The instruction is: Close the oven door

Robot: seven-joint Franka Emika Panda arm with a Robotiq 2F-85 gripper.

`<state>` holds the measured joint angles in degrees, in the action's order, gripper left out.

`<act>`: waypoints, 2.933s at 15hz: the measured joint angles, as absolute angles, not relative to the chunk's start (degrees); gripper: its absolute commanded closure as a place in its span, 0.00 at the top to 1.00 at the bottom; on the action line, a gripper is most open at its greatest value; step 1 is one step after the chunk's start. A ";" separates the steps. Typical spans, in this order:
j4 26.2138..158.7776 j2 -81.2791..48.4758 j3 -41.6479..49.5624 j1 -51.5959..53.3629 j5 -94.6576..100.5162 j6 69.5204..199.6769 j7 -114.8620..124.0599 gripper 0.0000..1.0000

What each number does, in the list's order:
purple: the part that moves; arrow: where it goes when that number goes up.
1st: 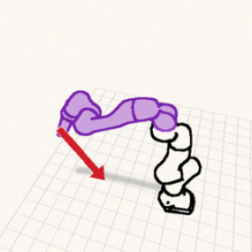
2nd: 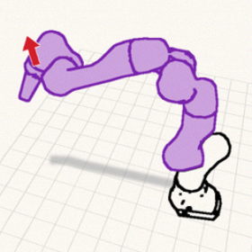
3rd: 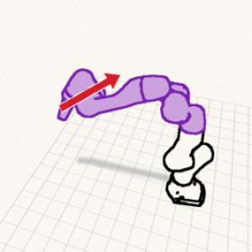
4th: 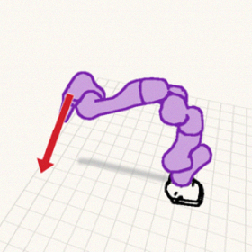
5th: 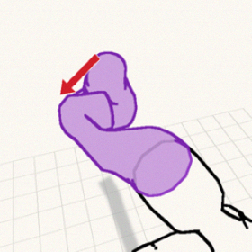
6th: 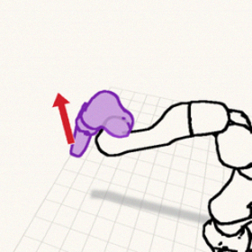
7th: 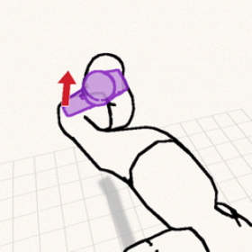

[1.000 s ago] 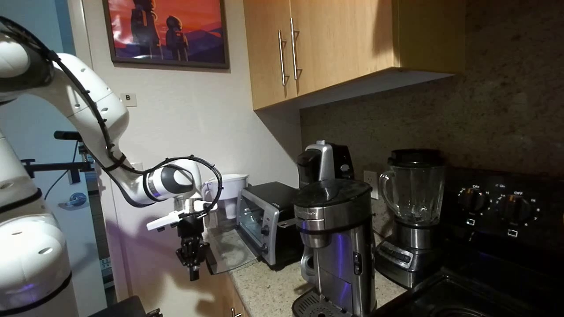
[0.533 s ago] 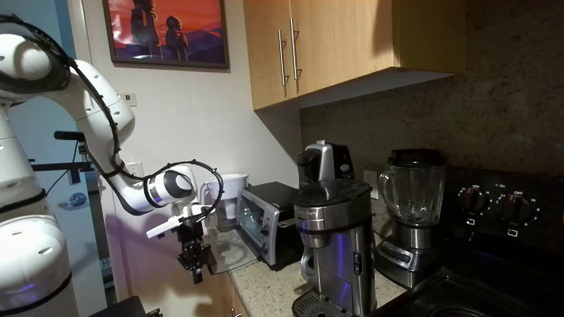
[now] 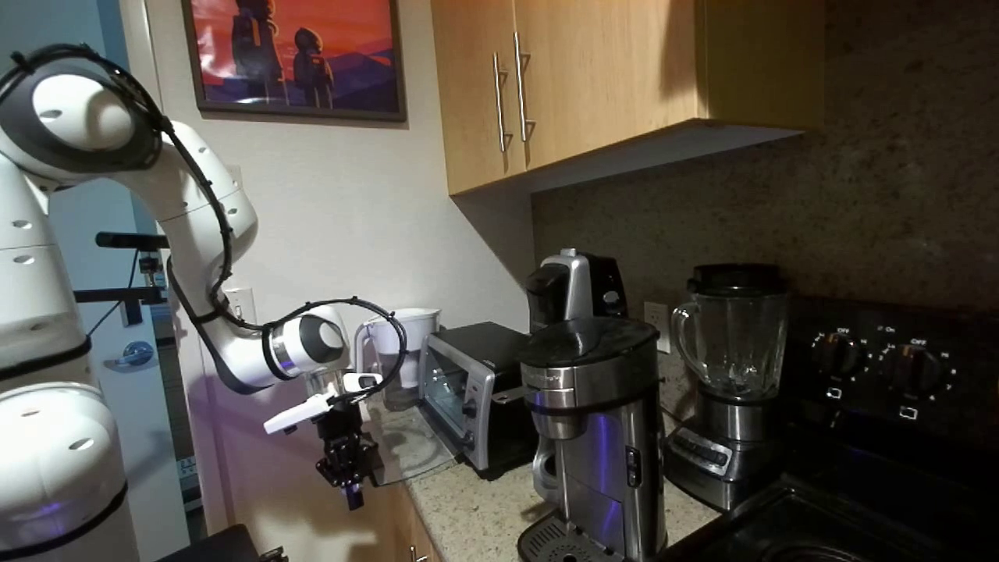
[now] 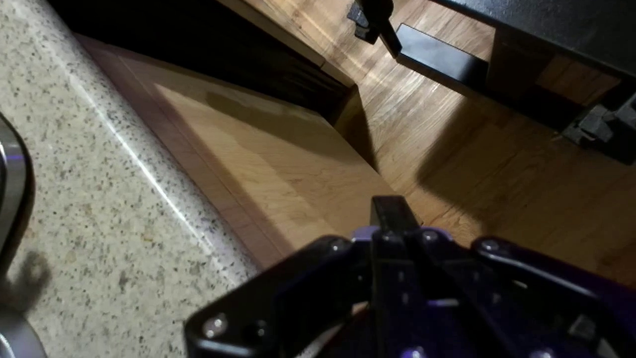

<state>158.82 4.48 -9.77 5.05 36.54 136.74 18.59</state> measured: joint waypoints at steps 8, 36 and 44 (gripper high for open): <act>156.30 -0.30 -9.70 5.23 47.52 139.27 23.18 0.00; 154.44 -3.43 -9.69 10.70 58.59 139.49 24.00 0.00; 157.38 1.21 -9.93 11.07 62.57 140.25 25.17 0.00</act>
<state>157.38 1.21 -9.93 11.07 62.57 140.25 25.17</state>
